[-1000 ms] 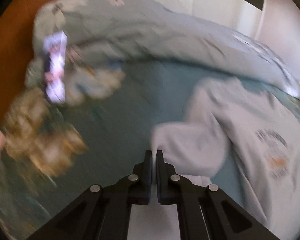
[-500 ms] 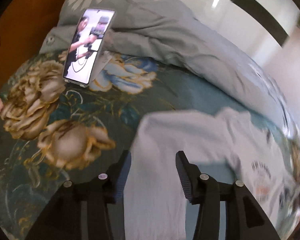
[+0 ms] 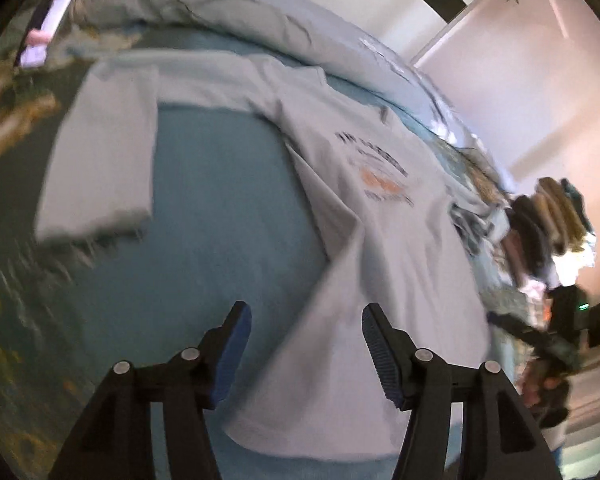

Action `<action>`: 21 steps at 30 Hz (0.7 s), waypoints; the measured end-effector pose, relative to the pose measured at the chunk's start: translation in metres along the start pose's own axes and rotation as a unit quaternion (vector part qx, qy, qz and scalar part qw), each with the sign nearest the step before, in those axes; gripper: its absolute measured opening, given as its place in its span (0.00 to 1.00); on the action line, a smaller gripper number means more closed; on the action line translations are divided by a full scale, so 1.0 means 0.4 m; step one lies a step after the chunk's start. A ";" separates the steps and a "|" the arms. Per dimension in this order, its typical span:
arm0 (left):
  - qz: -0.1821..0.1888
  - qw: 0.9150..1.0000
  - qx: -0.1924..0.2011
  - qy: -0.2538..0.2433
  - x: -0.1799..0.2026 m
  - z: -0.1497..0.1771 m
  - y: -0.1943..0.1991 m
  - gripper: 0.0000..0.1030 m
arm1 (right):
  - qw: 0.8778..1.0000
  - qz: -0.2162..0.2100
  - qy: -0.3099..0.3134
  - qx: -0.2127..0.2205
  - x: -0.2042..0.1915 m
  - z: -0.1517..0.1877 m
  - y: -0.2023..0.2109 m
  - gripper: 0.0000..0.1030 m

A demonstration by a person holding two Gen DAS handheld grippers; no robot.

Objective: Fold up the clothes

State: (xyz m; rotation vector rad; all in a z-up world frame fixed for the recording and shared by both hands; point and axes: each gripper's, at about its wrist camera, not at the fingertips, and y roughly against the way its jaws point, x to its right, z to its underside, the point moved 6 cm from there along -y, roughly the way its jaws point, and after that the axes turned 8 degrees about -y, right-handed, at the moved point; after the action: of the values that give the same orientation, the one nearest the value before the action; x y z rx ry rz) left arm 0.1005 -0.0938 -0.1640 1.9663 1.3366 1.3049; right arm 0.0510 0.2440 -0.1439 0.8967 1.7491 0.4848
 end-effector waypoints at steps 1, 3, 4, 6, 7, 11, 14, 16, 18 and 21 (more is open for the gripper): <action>0.013 1.000 -0.002 0.002 0.010 0.015 0.001 0.60 | 1.000 -0.006 -0.007 -0.001 0.006 0.017 -0.002 0.65; 0.020 1.000 -0.008 0.000 0.023 0.038 0.000 0.60 | 1.000 -0.022 -0.023 0.002 0.018 0.043 0.000 0.65; 0.014 1.000 -0.012 -0.003 0.025 0.045 -0.001 0.60 | 0.999 -0.029 -0.031 0.003 0.025 0.057 0.001 0.65; 0.011 1.000 -0.016 -0.001 0.021 0.055 -0.001 0.60 | 0.998 -0.042 -0.040 0.001 0.031 0.079 -0.002 0.65; 0.015 1.000 -0.014 0.006 0.016 0.056 0.002 0.60 | 0.998 -0.046 -0.039 0.000 0.029 0.085 -0.007 0.65; 0.034 0.999 0.002 0.043 -0.008 0.057 0.012 0.58 | 0.996 -0.079 -0.047 -0.007 0.012 0.093 -0.017 0.66; 0.029 0.998 0.010 0.048 -0.011 0.065 0.018 0.44 | 0.993 -0.108 -0.050 -0.015 -0.004 0.098 -0.027 0.64; 0.025 0.998 0.015 0.050 -0.014 0.071 0.026 0.32 | 0.992 -0.117 -0.049 -0.017 -0.012 0.103 -0.030 0.50; 0.021 0.998 0.020 0.052 -0.017 0.078 0.035 0.13 | 0.989 -0.138 -0.059 -0.017 -0.014 0.107 -0.025 0.36; 0.021 0.997 0.031 0.072 -0.033 0.084 0.056 0.02 | 0.990 -0.125 -0.062 -0.015 -0.011 0.110 -0.031 0.11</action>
State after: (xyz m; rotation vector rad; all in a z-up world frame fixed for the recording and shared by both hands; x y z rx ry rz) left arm 0.1394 -0.1104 -0.1689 1.9829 1.4269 1.4663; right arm 0.0885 0.2285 -0.1654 0.6601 1.7073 0.2836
